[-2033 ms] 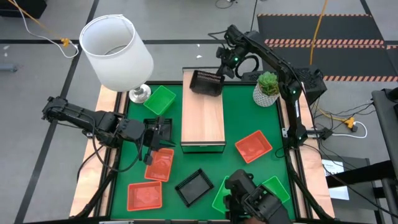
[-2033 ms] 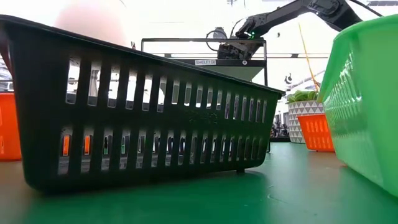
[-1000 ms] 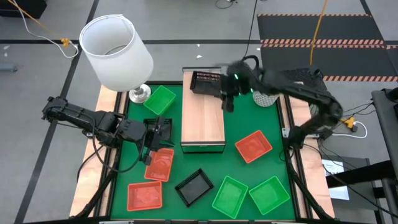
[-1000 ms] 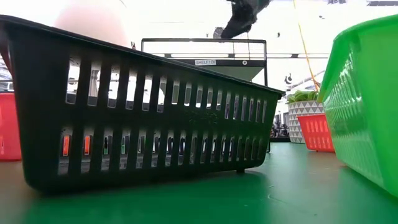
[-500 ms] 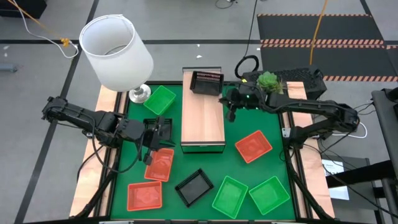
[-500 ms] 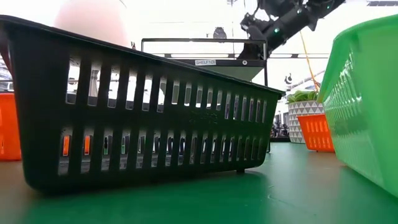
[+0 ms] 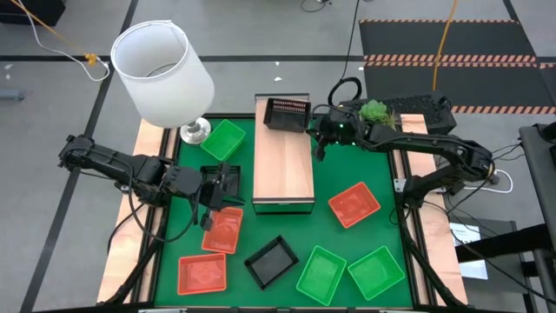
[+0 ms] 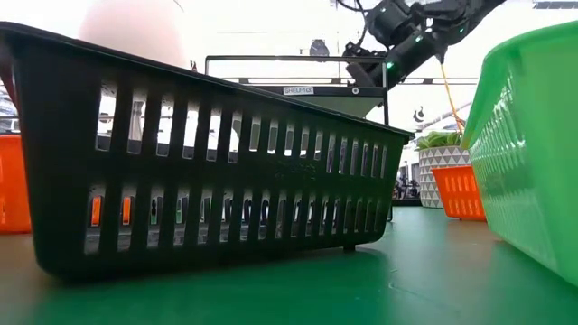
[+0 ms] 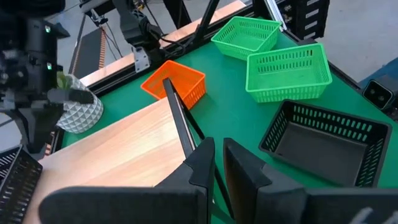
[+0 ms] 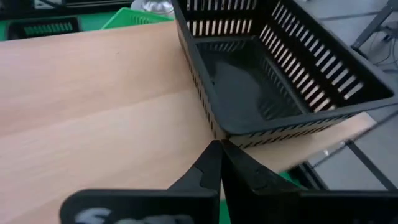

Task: Stack baskets on shelf by color
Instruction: Put the top right black bin on the shelf

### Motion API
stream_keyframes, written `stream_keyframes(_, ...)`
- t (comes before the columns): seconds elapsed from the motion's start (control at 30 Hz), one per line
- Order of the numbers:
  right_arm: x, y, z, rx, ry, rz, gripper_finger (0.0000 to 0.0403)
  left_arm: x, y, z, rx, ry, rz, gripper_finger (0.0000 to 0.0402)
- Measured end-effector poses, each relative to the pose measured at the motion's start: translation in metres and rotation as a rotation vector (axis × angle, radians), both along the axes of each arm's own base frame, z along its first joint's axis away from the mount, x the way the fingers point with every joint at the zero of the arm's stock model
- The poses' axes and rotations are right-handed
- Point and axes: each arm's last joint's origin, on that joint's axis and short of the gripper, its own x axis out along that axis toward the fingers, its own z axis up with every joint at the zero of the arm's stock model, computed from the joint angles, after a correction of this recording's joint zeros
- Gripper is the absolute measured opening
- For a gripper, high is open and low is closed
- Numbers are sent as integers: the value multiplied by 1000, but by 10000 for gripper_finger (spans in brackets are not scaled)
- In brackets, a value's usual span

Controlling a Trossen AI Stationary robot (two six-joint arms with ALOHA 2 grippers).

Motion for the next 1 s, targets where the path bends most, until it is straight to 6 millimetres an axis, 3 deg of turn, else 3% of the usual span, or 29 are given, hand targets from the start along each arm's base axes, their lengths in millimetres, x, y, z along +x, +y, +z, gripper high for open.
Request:
stream_keyframes(0.37,12,-18,-12,-42,-49,-27,1,0,0,0,0,0,0,37)
stream_keyframes(0.7,13,-14,-10,71,-103,56,0,0,0,0,5,0,-2,37)
stream_keyframes(1.0,14,-18,-7,-11,-114,-33,0,0,0,0,19,-2,-10,37)
